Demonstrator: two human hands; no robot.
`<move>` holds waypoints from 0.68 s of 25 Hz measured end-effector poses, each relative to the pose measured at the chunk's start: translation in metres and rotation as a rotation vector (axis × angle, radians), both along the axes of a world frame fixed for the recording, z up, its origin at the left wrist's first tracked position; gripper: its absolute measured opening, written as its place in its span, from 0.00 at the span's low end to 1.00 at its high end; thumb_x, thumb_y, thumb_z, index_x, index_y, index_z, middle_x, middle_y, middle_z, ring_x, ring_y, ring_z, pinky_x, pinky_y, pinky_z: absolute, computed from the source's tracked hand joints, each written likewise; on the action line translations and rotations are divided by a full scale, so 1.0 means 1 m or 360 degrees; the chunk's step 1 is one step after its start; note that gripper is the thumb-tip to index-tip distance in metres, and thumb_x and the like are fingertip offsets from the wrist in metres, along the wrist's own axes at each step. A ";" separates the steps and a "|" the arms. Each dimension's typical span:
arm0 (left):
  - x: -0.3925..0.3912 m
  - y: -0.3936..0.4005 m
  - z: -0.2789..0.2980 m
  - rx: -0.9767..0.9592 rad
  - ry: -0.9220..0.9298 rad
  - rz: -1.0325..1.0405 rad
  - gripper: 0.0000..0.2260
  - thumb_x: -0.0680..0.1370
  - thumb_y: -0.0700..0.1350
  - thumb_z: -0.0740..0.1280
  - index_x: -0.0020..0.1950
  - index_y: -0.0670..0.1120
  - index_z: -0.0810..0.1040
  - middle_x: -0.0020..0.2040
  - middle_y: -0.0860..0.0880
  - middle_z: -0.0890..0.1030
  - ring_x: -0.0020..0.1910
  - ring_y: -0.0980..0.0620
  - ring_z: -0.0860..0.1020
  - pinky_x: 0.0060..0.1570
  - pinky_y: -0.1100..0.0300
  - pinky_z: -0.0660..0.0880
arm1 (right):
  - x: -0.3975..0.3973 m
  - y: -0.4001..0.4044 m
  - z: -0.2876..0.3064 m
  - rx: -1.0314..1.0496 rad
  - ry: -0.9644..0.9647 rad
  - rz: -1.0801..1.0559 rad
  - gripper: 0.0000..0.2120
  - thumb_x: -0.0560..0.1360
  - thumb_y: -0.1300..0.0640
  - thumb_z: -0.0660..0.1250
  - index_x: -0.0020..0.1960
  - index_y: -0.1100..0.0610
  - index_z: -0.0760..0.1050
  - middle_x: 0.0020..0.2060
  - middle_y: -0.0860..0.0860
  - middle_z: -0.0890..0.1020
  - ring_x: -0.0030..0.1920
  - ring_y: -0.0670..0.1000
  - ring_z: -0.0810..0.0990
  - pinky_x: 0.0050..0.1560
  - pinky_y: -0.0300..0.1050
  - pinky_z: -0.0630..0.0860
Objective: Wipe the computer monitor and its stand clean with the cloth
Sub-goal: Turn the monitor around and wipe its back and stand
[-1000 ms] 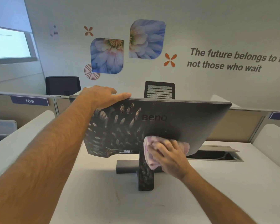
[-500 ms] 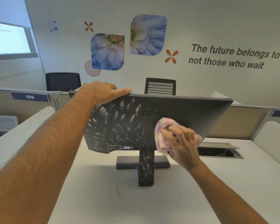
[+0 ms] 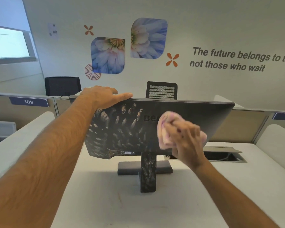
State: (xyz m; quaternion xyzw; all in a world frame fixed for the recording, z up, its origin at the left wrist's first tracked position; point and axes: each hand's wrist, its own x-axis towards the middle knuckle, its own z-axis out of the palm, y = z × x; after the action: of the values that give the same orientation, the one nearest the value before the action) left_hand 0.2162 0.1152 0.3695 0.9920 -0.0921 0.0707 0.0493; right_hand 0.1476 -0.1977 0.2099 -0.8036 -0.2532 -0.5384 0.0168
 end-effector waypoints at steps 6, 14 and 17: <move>0.000 0.001 -0.002 0.0017 -0.0027 0.0001 0.46 0.66 0.82 0.39 0.69 0.56 0.73 0.67 0.49 0.77 0.65 0.44 0.74 0.65 0.40 0.65 | 0.006 0.037 0.013 0.0075 -0.0004 -0.0125 0.34 0.65 0.59 0.76 0.70 0.57 0.72 0.64 0.56 0.74 0.62 0.59 0.71 0.54 0.55 0.72; 0.002 0.001 -0.002 0.0012 -0.0013 0.0000 0.49 0.64 0.83 0.38 0.69 0.57 0.73 0.67 0.49 0.77 0.65 0.44 0.74 0.68 0.37 0.65 | 0.006 0.045 0.022 0.0406 0.0037 -0.0159 0.33 0.66 0.57 0.75 0.70 0.59 0.75 0.65 0.57 0.74 0.61 0.59 0.71 0.58 0.52 0.69; 0.002 0.002 -0.002 0.0012 -0.0023 0.0008 0.46 0.66 0.82 0.39 0.69 0.57 0.73 0.68 0.49 0.77 0.65 0.44 0.74 0.67 0.38 0.64 | 0.007 0.067 0.024 0.0370 0.0052 -0.0151 0.32 0.66 0.57 0.75 0.70 0.59 0.75 0.63 0.57 0.76 0.61 0.58 0.71 0.55 0.53 0.69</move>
State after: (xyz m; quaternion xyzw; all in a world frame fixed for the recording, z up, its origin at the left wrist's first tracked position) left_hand 0.2185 0.1170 0.3680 0.9919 -0.0903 0.0776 0.0448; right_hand 0.1541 -0.1305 0.2336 -0.8159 -0.1505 -0.5513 0.0886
